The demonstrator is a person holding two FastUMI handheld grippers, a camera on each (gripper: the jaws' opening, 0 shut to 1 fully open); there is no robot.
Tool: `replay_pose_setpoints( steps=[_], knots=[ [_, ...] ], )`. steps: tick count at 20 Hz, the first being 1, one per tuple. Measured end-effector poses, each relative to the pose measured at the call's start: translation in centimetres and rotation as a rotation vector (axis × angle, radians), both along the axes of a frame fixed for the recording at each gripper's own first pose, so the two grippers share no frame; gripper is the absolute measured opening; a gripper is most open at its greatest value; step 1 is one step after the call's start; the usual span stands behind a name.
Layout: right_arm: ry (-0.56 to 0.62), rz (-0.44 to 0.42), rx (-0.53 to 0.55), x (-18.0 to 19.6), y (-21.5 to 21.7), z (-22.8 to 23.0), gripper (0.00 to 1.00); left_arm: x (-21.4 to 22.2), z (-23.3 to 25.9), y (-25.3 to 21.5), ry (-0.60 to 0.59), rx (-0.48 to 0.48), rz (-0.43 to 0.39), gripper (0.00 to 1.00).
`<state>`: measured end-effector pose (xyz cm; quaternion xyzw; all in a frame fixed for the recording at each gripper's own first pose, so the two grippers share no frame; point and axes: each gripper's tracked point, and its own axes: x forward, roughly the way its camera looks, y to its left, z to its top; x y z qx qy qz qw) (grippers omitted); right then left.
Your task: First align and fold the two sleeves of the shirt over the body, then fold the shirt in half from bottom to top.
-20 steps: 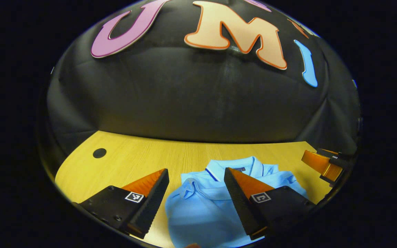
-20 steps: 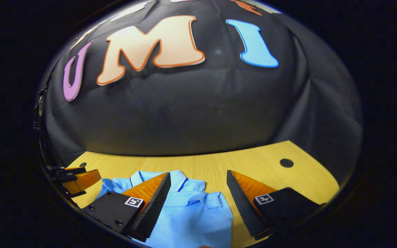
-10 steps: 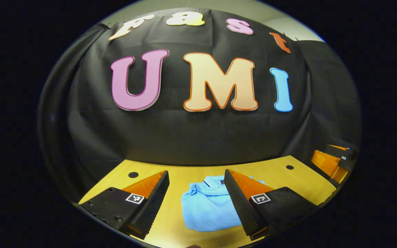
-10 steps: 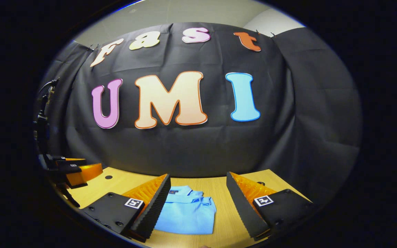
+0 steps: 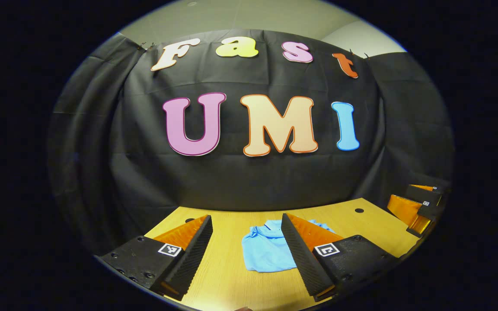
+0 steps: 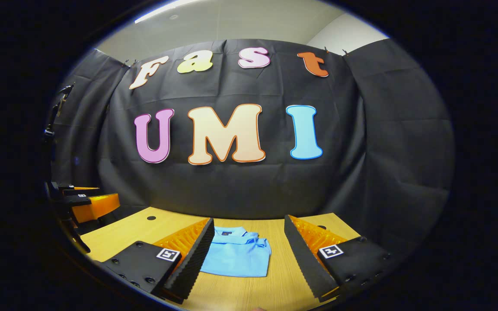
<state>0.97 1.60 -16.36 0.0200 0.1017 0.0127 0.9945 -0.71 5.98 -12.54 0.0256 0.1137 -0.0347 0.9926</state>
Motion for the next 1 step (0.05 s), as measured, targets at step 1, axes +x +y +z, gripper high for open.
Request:
replay_pose_setpoints(
  steps=[1],
  knots=[
    [-0.007, 0.001, 0.0, -0.05, 0.02, 0.29, 1.0, -0.24, 0.19, 0.23, -0.005, 0.007, 0.002, 0.95]
  ],
)
